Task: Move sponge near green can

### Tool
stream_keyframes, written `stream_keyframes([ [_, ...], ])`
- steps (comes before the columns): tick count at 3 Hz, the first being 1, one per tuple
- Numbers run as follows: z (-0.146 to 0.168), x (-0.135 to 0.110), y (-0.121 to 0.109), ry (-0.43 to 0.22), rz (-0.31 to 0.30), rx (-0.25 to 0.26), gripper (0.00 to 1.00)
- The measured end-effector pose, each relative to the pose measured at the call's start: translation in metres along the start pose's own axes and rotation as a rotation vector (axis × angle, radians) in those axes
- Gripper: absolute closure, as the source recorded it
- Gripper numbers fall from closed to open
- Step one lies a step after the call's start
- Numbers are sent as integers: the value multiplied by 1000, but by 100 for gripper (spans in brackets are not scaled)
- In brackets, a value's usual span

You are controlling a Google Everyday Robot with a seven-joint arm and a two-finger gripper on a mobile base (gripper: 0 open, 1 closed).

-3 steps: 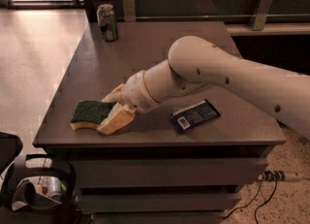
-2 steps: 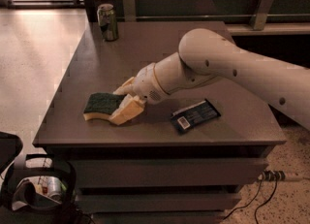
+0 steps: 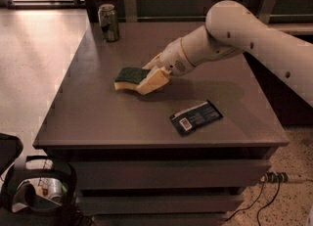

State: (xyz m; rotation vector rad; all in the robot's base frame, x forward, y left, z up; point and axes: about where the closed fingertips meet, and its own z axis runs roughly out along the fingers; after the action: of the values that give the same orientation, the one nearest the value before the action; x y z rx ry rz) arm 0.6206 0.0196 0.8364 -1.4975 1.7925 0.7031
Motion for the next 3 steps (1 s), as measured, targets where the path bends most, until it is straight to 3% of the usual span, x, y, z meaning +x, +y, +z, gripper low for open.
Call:
stream_keyframes([
  [2,-30,12,-89,91,119,119,100],
  [3,-26,9,-122,107,160,185,100],
])
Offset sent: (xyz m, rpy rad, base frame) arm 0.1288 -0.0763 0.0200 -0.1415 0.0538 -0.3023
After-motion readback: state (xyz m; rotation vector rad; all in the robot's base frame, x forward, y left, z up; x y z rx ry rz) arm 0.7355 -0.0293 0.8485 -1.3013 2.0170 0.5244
